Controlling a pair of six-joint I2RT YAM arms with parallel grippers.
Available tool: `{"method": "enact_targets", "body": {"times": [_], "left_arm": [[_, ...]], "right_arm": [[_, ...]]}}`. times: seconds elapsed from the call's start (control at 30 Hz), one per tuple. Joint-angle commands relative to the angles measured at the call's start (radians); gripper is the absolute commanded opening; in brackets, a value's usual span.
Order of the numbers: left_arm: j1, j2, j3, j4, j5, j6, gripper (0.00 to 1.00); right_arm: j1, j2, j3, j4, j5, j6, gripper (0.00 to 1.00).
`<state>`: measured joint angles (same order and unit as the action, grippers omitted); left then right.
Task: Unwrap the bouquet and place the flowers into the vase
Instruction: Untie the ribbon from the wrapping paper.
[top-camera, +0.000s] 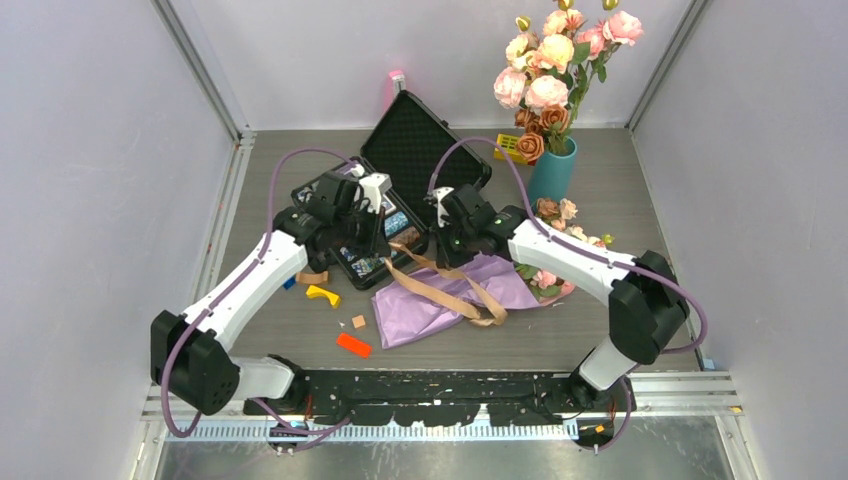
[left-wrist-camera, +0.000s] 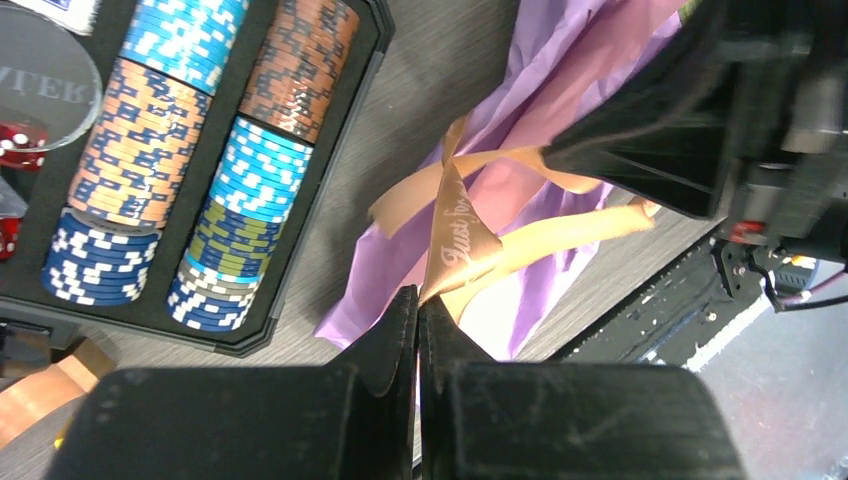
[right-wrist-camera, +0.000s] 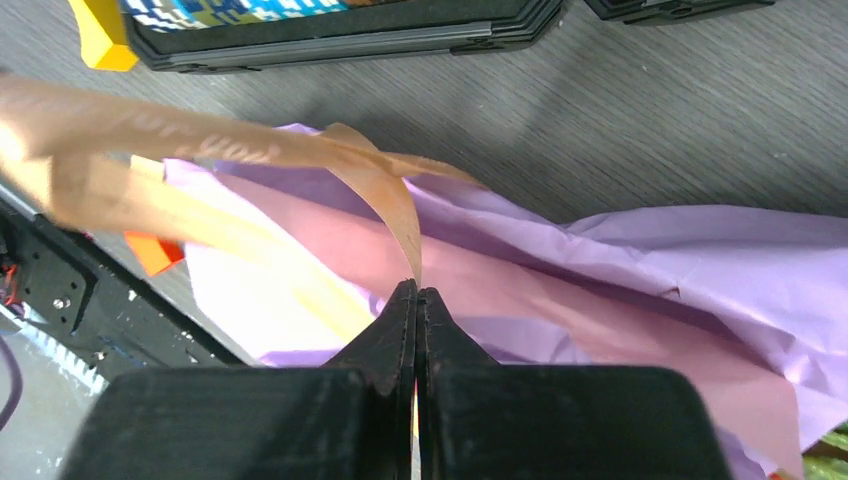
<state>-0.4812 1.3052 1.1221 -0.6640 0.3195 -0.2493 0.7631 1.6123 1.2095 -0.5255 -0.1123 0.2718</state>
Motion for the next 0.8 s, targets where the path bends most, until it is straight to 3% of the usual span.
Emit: {"method": "enact_targets", "body": {"times": [0.0,0.33,0.47,0.77], "left_arm": [[0.006,-0.046,-0.008,0.025,-0.068,0.016,0.0],[0.006,-0.019,-0.01,0.021,-0.166,0.024,0.0],[0.006,-0.021,-0.013,0.025,-0.199,0.03,0.0],[0.006,-0.039,0.046,0.083,-0.198,0.098,0.0]], "right_arm": [[0.002,-0.122,0.034,-0.034,-0.028,0.001,0.0],[0.002,-0.416,-0.063,-0.118,-0.07,0.093,0.0],[0.002,-0.555,-0.127,-0.153,0.059,0.131,0.0],[0.002,-0.789,-0.213,-0.276,0.529,0.268,0.0]]}}
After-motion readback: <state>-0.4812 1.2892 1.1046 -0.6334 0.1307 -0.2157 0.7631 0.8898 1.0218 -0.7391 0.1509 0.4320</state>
